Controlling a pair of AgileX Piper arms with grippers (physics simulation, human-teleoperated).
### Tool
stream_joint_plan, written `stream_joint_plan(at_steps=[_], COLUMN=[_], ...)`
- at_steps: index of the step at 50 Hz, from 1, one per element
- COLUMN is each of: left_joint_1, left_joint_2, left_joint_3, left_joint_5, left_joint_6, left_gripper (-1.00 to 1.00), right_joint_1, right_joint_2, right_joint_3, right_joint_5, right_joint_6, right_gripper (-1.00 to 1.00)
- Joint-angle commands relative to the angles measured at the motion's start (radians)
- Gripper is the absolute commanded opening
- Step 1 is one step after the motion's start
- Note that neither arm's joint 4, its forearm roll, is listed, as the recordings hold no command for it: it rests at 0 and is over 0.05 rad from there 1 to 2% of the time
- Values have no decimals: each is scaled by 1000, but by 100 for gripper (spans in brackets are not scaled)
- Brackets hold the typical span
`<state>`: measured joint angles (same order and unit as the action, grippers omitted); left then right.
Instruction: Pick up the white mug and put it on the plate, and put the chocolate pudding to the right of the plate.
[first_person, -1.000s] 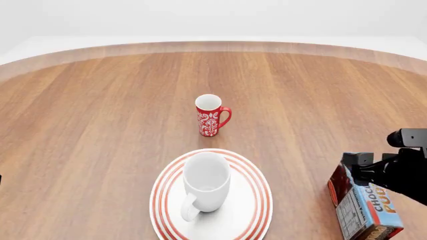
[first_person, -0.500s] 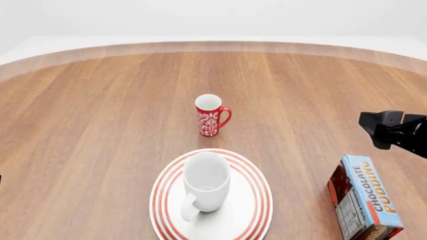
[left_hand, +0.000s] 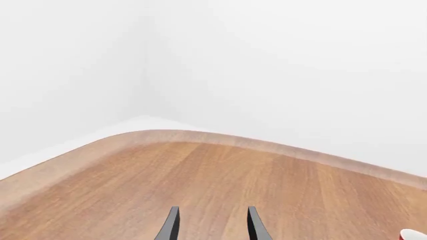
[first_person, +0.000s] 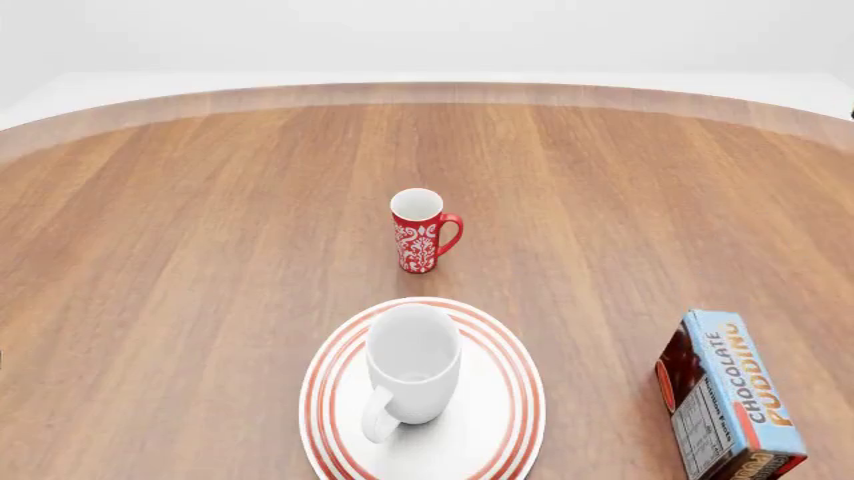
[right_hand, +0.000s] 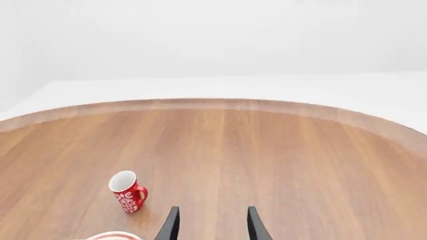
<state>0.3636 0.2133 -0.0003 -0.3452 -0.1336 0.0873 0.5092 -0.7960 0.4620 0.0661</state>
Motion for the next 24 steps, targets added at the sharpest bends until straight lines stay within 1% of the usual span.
stream_joint_plan(at_steps=[1, 6, 10, 11, 14, 18, 20, 21, 23, 24], left_joint_1=[-8, -8, -13, -11, -18, -22, -25, -31, -49, -54], left_joint_2=[-75, -119, -133, -158, -202, -212, -213, -213, -213, -213], left_joint_3=[-1, -3, -5, -11, -24, -45, -54, -63, -76, -80], left_joint_5=[39, 53, 56, 73, 107, 85, 52, 47, 13, 11], left_joint_6=[-9, -11, -9, -7, -1, 0, -2, 14, 23, 34], left_gripper=[100, 100, 100, 100, 100, 100, 100, 100, 100, 100], right_joint_1=[11, 17, 18, 16, 15, 7, 4, 3, -6, -8], right_joint_2=[-153, -237, -280, -313, -345, -417, -453, -473, -502, -507], right_joint_3=[-41, -21, -14, -10, -6, 0, 5, 7, 11, 13], right_joint_5=[-53, -97, -118, -129, -142, -171, -186, -193, -201, -210], right_joint_6=[-56, -97, -103, -111, -117, -103, -98, -87, -56, -59], right_gripper=[100, 100, 100, 100, 100, 100, 100, 100, 100, 100])
